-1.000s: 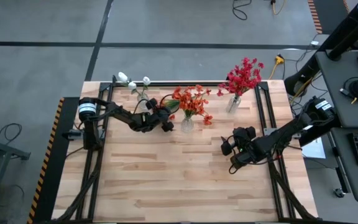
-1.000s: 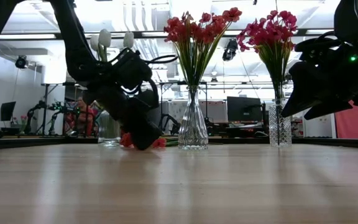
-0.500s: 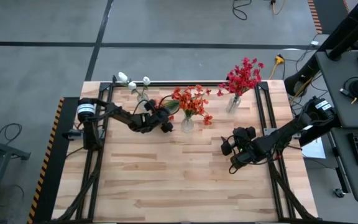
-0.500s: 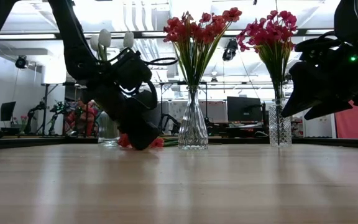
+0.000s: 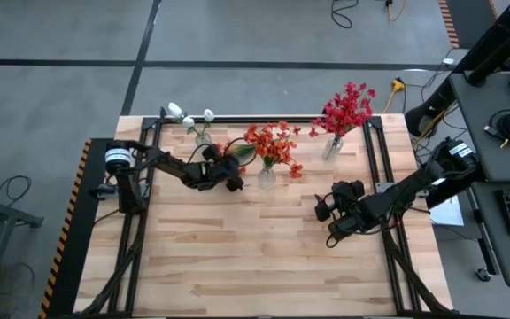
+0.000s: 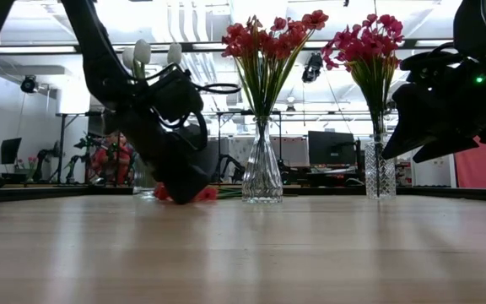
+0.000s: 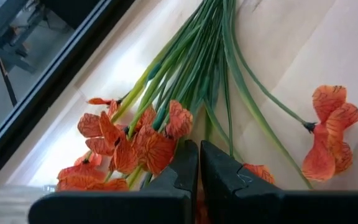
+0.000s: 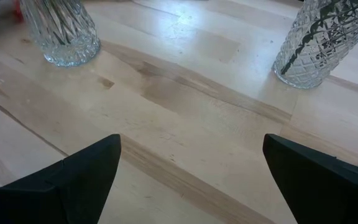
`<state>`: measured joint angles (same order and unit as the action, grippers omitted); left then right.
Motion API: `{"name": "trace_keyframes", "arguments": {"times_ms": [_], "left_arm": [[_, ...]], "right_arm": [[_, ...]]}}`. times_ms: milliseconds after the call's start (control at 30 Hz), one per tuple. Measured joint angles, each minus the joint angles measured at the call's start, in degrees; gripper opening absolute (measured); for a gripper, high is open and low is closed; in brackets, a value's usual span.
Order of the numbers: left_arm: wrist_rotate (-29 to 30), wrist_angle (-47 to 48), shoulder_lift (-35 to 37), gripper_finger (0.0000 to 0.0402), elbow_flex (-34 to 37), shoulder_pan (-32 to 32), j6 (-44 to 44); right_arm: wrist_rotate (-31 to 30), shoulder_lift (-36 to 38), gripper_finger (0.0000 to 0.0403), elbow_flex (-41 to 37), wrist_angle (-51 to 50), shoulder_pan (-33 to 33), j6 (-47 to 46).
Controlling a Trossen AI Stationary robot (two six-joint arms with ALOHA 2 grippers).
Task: Sort flowers into vase by color
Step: Put the orange flowers into the bottom transparent vase
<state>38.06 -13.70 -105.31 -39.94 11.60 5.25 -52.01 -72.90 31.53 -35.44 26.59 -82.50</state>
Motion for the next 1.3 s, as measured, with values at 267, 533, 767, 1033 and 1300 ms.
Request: {"name": "trace_keyframes", "arguments": {"times_ms": [267, 533, 767, 1033, 1300], "left_arm": [[0.0, 6.0, 1.8, 0.0001, 0.0, -1.7, 2.8], [-1.2, 12.5, 3.9, 0.0001, 0.1, -3.8, 5.8], [-2.4, 20.5, 6.9, 0.0001, 0.1, -6.4, 9.9], [-1.1, 25.8, 7.6, 0.0001, 0.1, -9.8, 12.7], [-1.1, 31.1, 8.7, 0.0001, 0.0, -10.6, 15.0]], "right_arm": [[0.0, 0.0, 0.0386, 0.0, 0.0, 0.0, 0.0], [0.1, 0.0, 0.0386, 0.0, 0.1, 0.0, 0.1], [0.9, 0.0, 0.0386, 0.0, 0.2, 0.0, 0.7], [1.0, 0.0, 0.0386, 0.0, 0.2, 0.0, 0.7], [1.1, 0.0, 0.0386, 0.0, 0.3, 0.0, 1.3]]}}
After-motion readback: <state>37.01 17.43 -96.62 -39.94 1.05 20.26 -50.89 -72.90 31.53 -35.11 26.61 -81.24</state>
